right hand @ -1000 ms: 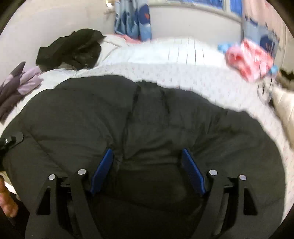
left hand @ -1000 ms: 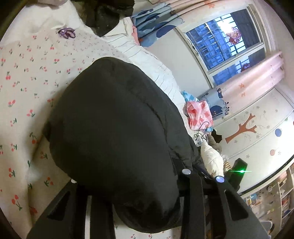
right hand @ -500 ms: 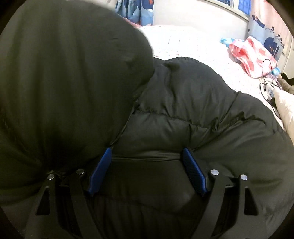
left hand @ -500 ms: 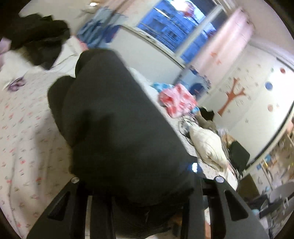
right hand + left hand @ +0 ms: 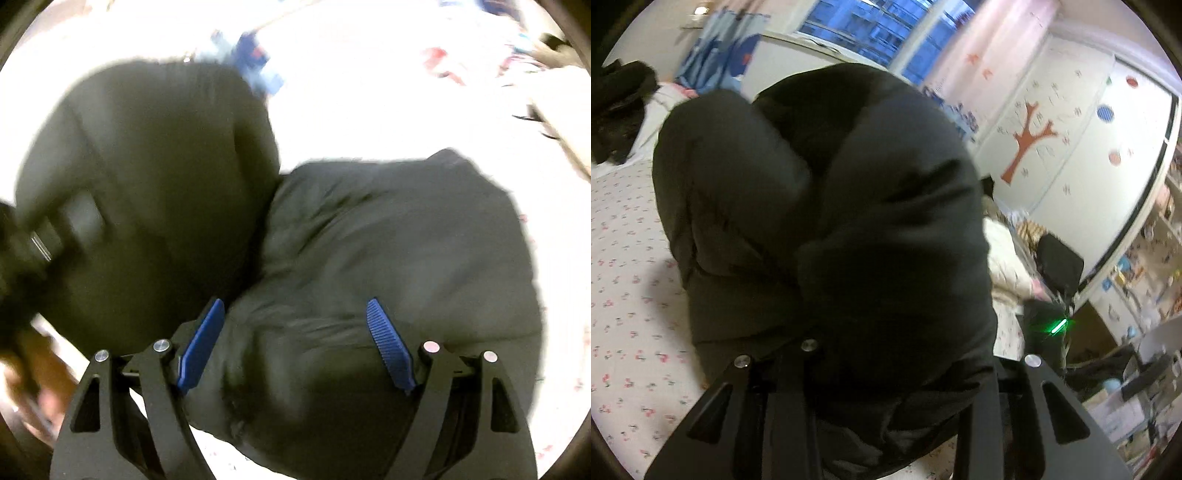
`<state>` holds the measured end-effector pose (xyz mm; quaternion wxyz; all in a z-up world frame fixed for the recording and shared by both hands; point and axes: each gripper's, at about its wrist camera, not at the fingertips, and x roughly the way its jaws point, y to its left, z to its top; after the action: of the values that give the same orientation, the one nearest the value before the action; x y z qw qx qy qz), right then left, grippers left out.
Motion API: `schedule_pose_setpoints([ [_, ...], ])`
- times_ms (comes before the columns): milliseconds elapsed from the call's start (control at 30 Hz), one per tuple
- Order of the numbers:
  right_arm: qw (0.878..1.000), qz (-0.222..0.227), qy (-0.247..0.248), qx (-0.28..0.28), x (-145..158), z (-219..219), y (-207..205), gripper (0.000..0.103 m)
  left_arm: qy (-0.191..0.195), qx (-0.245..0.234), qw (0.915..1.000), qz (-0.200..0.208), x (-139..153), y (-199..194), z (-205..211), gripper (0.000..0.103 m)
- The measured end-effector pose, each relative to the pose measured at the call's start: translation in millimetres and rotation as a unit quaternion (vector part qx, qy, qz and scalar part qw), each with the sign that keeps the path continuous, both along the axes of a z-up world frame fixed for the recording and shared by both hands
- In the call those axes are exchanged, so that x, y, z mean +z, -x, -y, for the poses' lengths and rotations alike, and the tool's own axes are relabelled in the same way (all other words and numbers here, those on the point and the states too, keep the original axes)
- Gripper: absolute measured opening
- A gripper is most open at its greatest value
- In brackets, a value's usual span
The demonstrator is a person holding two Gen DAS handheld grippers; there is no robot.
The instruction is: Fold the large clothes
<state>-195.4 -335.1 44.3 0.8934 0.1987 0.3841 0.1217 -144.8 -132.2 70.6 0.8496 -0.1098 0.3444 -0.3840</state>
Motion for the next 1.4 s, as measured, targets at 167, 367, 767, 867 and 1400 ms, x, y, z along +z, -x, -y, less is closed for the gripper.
schedule_pose_setpoints([
  [167, 0.991, 0.108, 0.031, -0.077, 72, 64, 11, 0.079, -0.05, -0.044, 0.9978, 0.005, -23, 8, 56, 0.033],
  [367, 0.982, 0.166, 0.087, -0.008, 157, 58, -25, 0.093, -0.145, -0.09, 0.9839, 0.052, -51, 27, 119, 0.033],
  [767, 0.934, -0.03, 0.348, 0.071, 75, -23, -91, 0.096, -0.209, -0.159, 0.9596, 0.101, -47, 65, 137, 0.054],
  [867, 0.944, -0.049, 0.324, 0.047, 37, 6, -78, 0.096, -0.168, -0.188, 0.9649, 0.074, -34, 65, 104, 0.054],
  [1400, 0.986, -0.033, 0.141, -0.088, -22, 120, 9, 0.096, -0.158, -0.044, 0.9865, 0.009, -48, -78, 126, 0.082],
])
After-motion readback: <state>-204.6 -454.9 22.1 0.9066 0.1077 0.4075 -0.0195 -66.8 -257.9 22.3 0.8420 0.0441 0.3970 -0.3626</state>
